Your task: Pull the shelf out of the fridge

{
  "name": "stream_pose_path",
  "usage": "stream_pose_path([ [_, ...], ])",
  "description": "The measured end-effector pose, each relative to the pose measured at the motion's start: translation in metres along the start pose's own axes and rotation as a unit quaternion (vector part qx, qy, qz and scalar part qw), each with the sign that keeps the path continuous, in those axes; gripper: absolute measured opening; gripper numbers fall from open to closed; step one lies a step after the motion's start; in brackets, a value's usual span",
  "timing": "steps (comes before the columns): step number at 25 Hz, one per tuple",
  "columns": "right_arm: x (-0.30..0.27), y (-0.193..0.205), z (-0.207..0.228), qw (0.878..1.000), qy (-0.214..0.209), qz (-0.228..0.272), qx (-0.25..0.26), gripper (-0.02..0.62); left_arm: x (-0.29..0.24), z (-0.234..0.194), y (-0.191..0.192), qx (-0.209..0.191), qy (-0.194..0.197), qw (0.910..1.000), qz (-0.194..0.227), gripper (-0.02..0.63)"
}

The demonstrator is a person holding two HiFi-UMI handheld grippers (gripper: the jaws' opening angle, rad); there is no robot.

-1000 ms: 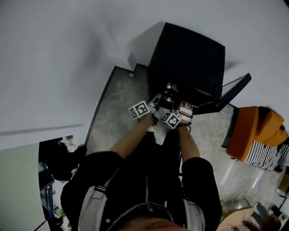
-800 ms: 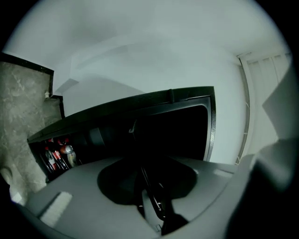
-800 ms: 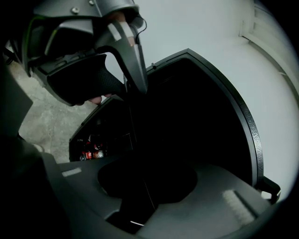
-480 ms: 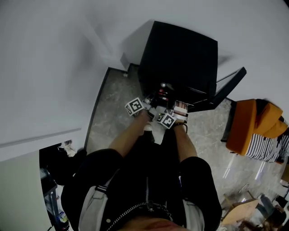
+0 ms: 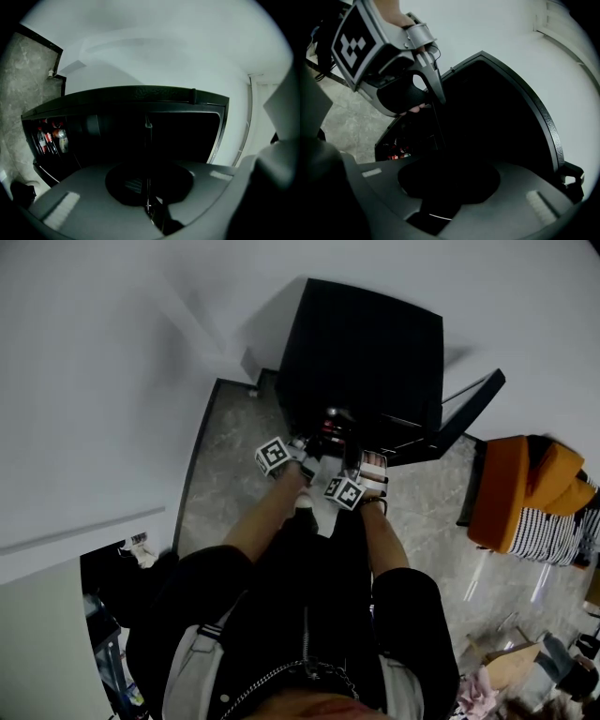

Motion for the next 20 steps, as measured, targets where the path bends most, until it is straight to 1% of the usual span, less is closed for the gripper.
stream_pose_path([
  [5, 0.033, 0.010, 0.001, 0.999, 0.014, 0.012, -0.049, 0.095, -0.001, 0.002, 0.000, 0.006, 0.003, 1.0000, -0.002, 0.018],
  [7, 0.048, 0.013, 0.002, 0.996, 0.010, 0.011, -0.089, 0.083, 0.000, 0.002, -0.001, 0.004, 0.005, 1.0000, -0.003, 0.018],
  [8, 0.055, 0.015, 0.004, 0.993, 0.007, 0.011, -0.121, 0.064, 0.001, 0.001, -0.001, 0.003, 0.004, 1.0000, -0.003, 0.018],
  [9, 0.061, 0.017, 0.007, 0.987, 0.004, 0.011, -0.159, 0.055, 0.002, 0.001, 0.000, 0.005, 0.004, 1.0000, -0.002, 0.018],
  [11, 0.068, 0.019, 0.014, 0.972, -0.002, 0.017, -0.234, 0.038, 0.004, 0.002, 0.002, 0.011, 0.005, 0.9999, -0.002, 0.018],
  [13, 0.070, 0.019, 0.019, 0.956, -0.013, 0.026, -0.293, 0.020, 0.009, 0.003, 0.003, 0.013, 0.008, 0.9999, -0.004, 0.018],
  [14, 0.071, 0.020, 0.022, 0.945, -0.020, 0.027, -0.325, 0.003, 0.012, 0.003, 0.003, 0.012, 0.009, 0.9999, -0.005, 0.019],
  [15, 0.070, 0.023, 0.025, 0.931, -0.024, 0.023, -0.363, 0.003, 0.014, 0.003, 0.004, 0.011, 0.010, 0.9999, -0.006, 0.019],
  [16, 0.069, 0.028, 0.029, 0.914, -0.025, 0.016, -0.405, 0.003, 0.017, 0.002, 0.005, 0.010, 0.011, 0.9999, -0.006, 0.019],
  [17, 0.068, 0.033, 0.032, 0.892, -0.025, 0.009, -0.450, 0.003, 0.019, 0.002, 0.006, 0.009, 0.010, 0.9999, -0.006, 0.020],
  [18, 0.066, 0.039, 0.034, 0.868, -0.030, 0.002, -0.496, 0.003, 0.020, 0.001, 0.007, 0.008, 0.009, 0.9999, -0.006, 0.020],
  [19, 0.064, 0.045, 0.034, 0.839, -0.041, -0.004, -0.542, 0.003, 0.022, 0.001, 0.008, 0.009, 0.007, 0.9999, -0.005, 0.020],
  [20, 0.063, 0.052, 0.032, 0.807, -0.056, -0.008, -0.588, 0.004, 0.023, 0.000, 0.008, 0.010, 0.005, 0.9999, -0.004, 0.020],
])
Point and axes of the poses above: the fingertips, and each gripper's own axes: x backward along the fingers, z to its right, y out of its underside, the point moved 9 cm from there along x, backward along the fingers, and after that the axes turned 5 degrees about -x, right-handed, at the moved point
